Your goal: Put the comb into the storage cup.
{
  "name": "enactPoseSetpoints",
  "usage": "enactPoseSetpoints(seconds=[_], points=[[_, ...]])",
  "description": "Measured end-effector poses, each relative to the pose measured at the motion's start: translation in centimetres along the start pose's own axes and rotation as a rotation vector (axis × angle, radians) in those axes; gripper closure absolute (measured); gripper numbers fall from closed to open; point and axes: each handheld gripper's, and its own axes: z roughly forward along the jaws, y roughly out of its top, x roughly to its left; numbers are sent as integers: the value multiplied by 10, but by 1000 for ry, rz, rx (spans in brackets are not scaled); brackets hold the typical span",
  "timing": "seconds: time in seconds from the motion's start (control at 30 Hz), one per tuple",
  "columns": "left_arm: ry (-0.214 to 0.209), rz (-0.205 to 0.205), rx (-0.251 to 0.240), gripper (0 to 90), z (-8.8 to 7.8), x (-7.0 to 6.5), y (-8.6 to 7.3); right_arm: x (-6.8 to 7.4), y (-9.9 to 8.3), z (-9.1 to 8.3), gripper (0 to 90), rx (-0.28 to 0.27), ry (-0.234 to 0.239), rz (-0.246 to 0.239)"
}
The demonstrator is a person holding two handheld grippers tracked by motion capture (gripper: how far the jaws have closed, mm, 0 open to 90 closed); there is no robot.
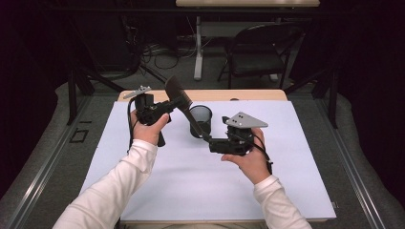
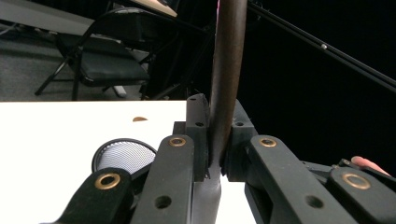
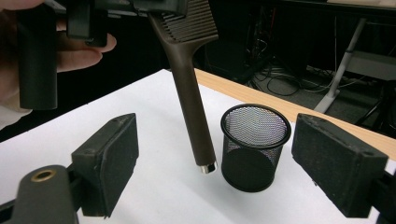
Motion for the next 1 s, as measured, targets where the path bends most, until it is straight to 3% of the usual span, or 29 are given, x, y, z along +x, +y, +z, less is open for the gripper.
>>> enactPoseSetpoints(seconds=[1.0], points=[[53,134,-40,839,15,7,13,-6,-4,1,151,2,-14,17]])
